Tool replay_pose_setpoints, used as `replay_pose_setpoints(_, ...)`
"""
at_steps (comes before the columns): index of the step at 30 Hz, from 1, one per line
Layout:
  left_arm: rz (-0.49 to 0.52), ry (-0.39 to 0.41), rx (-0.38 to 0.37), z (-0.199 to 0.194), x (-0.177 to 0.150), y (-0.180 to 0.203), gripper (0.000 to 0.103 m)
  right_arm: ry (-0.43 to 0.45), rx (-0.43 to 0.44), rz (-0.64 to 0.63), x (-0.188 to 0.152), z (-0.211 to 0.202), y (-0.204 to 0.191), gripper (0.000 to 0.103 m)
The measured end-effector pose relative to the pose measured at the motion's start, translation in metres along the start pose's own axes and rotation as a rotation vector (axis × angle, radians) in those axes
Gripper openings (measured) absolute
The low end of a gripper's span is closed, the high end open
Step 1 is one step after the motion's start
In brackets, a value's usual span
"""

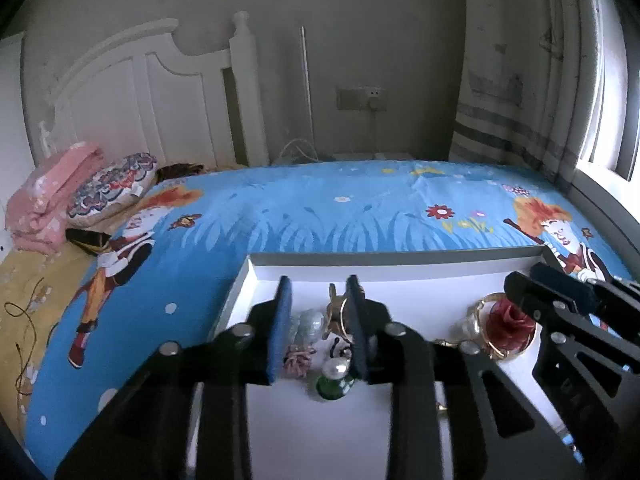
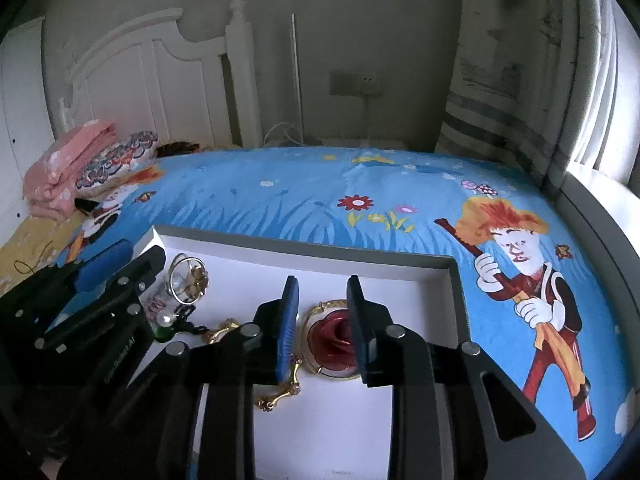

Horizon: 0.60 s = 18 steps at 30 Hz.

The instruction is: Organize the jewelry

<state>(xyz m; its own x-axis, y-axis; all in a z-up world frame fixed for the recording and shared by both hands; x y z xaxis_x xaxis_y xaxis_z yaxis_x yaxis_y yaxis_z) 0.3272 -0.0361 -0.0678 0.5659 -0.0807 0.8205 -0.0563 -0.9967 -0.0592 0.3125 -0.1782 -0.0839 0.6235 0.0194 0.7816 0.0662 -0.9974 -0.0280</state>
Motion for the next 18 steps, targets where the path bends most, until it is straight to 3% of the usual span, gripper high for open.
replay_pose_setpoints(5,0.002,0.028,0.002,-0.023,-0.006,-0.005,0.051,0.014,0.018,0.02,-0.009,-0.026,0.005,0.028)
replay_pose_setpoints(7,-0.005,0.041,0.002,-0.037,-0.013,-0.01,0.061,0.022,0.024,0.017,-0.018,-0.04,0.008,0.042)
replay_pose_setpoints(9,-0.012,0.052,0.0,-0.051,-0.022,-0.013,0.07,0.044,0.032,0.01,-0.03,-0.058,0.012,0.048)
replay_pose_setpoints(14,0.002,0.061,-0.012,-0.079,-0.056,-0.017,0.082,0.041,0.059,-0.037,-0.069,-0.088,0.016,0.048)
replay_pose_setpoints(18,-0.005,0.046,-0.021,-0.093,-0.084,-0.021,0.083,0.037,0.062,-0.076,-0.098,-0.102,0.021,0.048)
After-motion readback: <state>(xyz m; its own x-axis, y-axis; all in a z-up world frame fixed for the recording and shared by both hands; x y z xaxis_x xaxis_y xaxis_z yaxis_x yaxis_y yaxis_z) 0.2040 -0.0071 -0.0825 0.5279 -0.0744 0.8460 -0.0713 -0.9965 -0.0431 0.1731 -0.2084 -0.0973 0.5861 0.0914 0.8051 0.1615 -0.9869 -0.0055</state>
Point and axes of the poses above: each gripper's, at about its wrist camera, not at the fingertips, and z roughly the way its jaws point, y to its right, x to its top, the point moved 8 cm from there along z, roughly the way its jaws point, and after that the axes turned 1 degree about -z, right-handed, at the moved point
